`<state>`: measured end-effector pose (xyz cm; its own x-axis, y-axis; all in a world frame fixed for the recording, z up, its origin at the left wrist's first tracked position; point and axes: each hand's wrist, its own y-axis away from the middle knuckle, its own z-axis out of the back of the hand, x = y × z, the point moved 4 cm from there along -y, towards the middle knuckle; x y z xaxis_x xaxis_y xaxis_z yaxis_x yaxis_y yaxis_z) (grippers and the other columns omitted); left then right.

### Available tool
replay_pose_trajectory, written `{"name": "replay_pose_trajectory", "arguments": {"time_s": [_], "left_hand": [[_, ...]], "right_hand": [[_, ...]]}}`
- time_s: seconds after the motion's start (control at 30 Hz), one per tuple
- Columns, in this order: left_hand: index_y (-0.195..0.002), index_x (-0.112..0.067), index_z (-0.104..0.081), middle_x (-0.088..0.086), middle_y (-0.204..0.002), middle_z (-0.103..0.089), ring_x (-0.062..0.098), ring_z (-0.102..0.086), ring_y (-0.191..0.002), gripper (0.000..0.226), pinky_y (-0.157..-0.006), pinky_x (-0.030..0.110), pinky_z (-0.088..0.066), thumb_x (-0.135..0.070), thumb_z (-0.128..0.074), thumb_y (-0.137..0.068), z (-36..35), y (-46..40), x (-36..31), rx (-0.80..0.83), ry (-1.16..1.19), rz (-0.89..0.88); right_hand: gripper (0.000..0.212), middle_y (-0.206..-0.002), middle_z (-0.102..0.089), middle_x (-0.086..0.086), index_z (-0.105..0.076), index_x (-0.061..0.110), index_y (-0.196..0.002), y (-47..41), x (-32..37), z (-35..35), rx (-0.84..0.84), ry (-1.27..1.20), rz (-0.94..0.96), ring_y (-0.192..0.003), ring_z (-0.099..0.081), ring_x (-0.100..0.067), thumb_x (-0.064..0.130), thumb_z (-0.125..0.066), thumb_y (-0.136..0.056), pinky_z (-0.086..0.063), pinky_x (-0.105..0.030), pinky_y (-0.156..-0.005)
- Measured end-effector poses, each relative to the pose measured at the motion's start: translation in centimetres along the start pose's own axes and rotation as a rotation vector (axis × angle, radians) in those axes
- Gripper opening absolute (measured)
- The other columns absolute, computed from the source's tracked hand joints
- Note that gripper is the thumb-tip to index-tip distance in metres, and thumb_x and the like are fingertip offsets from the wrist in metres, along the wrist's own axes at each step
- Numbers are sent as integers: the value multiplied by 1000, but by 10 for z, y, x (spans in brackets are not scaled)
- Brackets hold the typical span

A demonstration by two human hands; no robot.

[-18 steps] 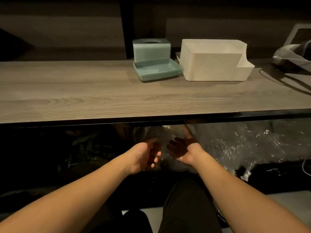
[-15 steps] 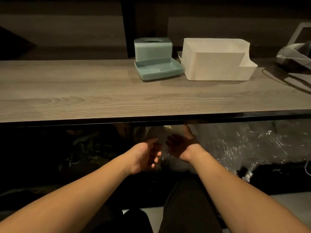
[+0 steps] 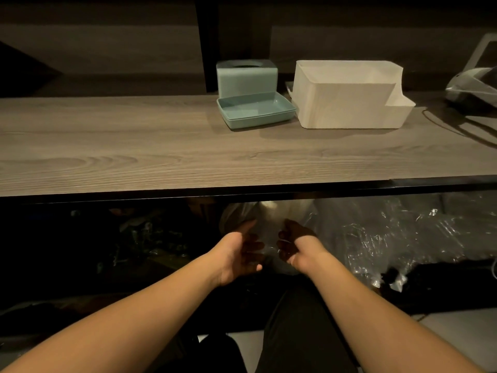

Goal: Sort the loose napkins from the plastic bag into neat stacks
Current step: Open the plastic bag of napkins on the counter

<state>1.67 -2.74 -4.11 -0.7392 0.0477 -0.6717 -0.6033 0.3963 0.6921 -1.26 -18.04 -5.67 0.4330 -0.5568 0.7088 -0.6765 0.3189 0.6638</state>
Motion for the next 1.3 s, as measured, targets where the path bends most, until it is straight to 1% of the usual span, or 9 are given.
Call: {"name": "replay_pose_trajectory", "arguments": {"time_s": [0.23, 0.47, 0.63, 0.8, 0.9, 1.0, 1.1, 1.2, 1.3], "left_hand": [[-114, -14, -76, 8, -102, -79, 24, -73, -91, 51, -79, 36, -59, -56, -71, -86, -22, -9, 9, 24, 75, -86], [-105, -10, -76, 7, -86, -80, 23, -74, -89, 30, -83, 35, -57, -38, -73, -92, -30, -14, 11, 12, 36, -71], [-110, -15, -75, 11, -106, -77, 28, -71, -102, 37, -97, 43, -56, -27, -88, -77, -9, -19, 16, -99, -87, -158], [-112, -4, -75, 10, -92, -80, 24, -77, -88, 28, -74, 32, -60, -19, -79, -89, 1, -12, 11, 8, -190, -234], [-111, -6, -76, 5, -93, -80, 17, -76, -91, 24, -88, 29, -59, -24, -73, -95, 4, -5, 5, 63, -299, -270], [-124, -14, -74, 9, -120, -75, 27, -69, -117, 52, -107, 43, -51, -46, -83, -84, 15, -6, 1, 127, -350, -333], [-121, -14, -74, 6, -118, -76, 22, -72, -113, 43, -90, 28, -58, -37, -82, -86, 20, 3, -5, 170, -358, -363], [-116, -15, -76, -4, -112, -78, 13, -71, -112, 26, -80, 15, -55, -26, -73, -92, 28, 22, -11, 178, -377, -410], [-127, -24, -70, -12, -120, -74, -4, -68, -109, 44, -85, 12, -51, -51, -71, -92, 37, 35, -6, 190, -427, -348]], "right_hand": [[27, -57, -55, -2, -60, 10, -82, 10, -18, 17, -70, 499, 33, -57, -49, -18, 18, -44, -101, -36, -27, -49], [27, -62, -51, 7, -54, 22, -75, 35, -32, 16, 262, 1039, 279, -59, -48, -10, 23, -47, -101, -38, -28, -60], [31, -61, -49, 2, -54, 21, -75, 43, -46, 14, 356, 1039, 218, -52, -47, -10, 31, -48, -104, -41, -26, -56], [30, -69, -57, 5, -70, 15, -92, 45, -48, 17, 499, 883, 70, -60, -53, -6, 38, -55, -104, -43, -21, -58], [30, -77, -63, 3, -72, 10, -105, 43, -44, 32, 518, 771, -18, -66, -58, -9, 37, -59, -102, -45, -22, -58], [36, -81, -66, -3, -72, 3, -109, 45, -31, 52, 465, 627, -75, -69, -61, -15, 35, -59, -101, -48, -23, -58], [27, -83, -70, -5, -76, 7, -98, 53, -11, 70, 282, 693, 48, -65, -63, -13, 32, -65, -98, -46, -22, -55], [9, -83, -69, -4, -68, 21, -87, 57, 15, 91, -68, 676, 377, -66, -62, -11, 16, -73, -92, -46, -17, -51], [17, -79, -70, 1, -68, 18, -88, 58, 28, 111, -272, 723, 566, -71, -65, -14, 23, -83, -82, -45, -15, -51]]}}
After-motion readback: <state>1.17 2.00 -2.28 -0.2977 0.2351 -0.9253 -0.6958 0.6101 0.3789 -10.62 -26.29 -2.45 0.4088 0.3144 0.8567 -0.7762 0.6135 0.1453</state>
